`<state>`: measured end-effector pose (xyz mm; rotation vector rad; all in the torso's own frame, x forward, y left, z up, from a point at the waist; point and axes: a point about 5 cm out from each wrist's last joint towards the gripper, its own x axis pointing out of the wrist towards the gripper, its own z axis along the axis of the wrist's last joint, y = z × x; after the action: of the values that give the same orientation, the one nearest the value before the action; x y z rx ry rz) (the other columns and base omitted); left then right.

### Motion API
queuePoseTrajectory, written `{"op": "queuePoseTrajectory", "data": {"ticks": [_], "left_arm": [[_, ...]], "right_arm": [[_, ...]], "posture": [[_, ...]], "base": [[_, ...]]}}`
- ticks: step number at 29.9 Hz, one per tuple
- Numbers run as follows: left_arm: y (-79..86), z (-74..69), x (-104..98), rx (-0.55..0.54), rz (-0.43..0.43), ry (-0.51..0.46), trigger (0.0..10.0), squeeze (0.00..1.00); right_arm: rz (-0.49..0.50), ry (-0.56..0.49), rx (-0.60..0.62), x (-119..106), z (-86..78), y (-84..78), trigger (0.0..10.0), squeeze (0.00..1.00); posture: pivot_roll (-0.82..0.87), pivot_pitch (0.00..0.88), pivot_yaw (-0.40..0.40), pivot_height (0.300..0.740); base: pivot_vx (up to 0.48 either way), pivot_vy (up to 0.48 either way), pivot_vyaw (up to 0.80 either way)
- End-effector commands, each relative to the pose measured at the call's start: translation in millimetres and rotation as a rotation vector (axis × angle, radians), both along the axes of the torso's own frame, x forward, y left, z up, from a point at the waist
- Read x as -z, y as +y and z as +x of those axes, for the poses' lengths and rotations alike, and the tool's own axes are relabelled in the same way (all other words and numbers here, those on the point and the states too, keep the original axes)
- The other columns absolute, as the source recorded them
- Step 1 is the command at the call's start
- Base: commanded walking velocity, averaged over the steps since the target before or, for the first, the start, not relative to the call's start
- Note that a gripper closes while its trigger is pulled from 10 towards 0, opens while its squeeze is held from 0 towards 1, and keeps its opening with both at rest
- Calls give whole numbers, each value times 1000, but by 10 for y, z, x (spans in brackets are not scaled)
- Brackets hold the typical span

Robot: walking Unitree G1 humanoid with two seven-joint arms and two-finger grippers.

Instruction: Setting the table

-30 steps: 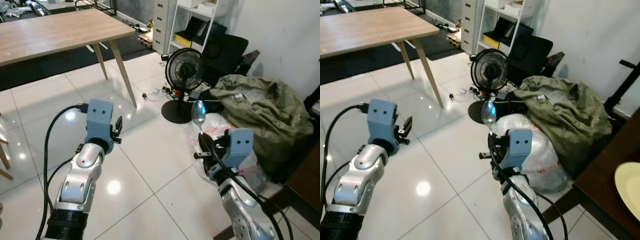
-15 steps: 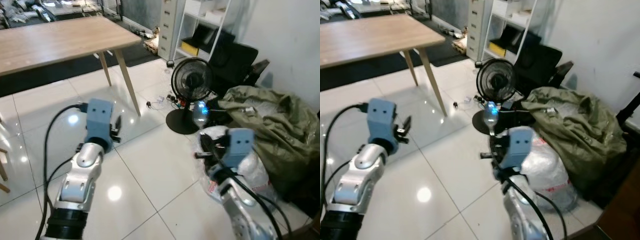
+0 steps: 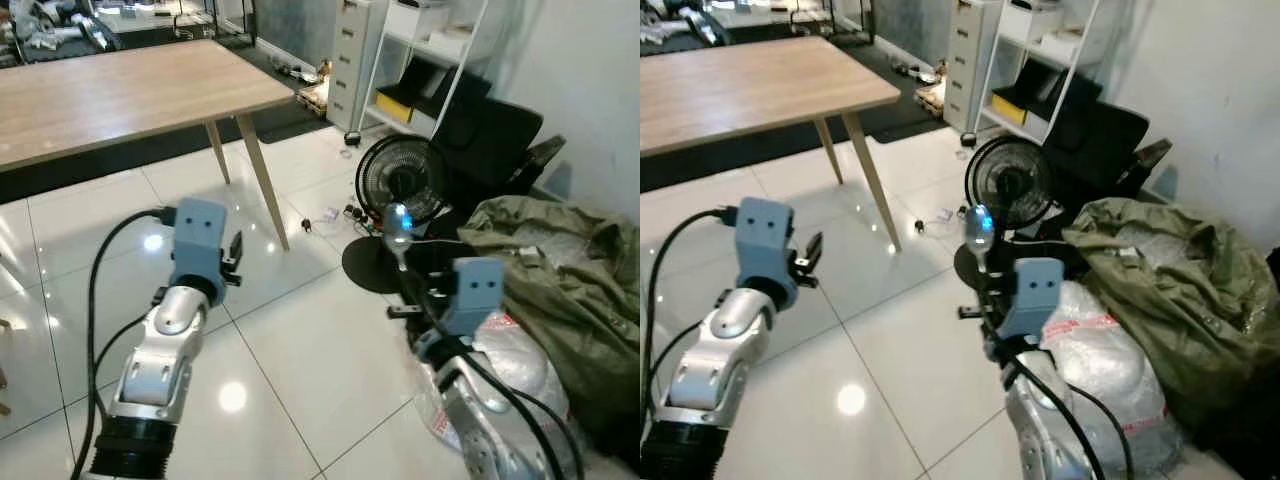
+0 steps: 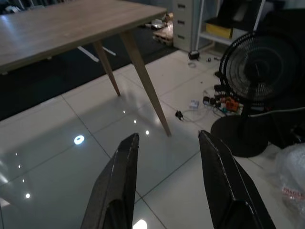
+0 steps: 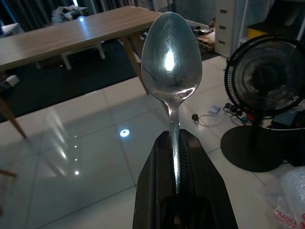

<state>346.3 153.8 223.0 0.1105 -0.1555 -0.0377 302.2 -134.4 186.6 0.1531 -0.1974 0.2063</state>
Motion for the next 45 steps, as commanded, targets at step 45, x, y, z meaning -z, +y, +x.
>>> {"op": "queuePoseTrajectory", "data": {"ticks": [45], "left_arm": [[-6,-1,62,0,6,25,10000,118]], "right_arm": [[-5,-8,57,-14,23,-103,10000,0]], "posture": [[91,144,62,740]], "base": [[480,0,0]]}}
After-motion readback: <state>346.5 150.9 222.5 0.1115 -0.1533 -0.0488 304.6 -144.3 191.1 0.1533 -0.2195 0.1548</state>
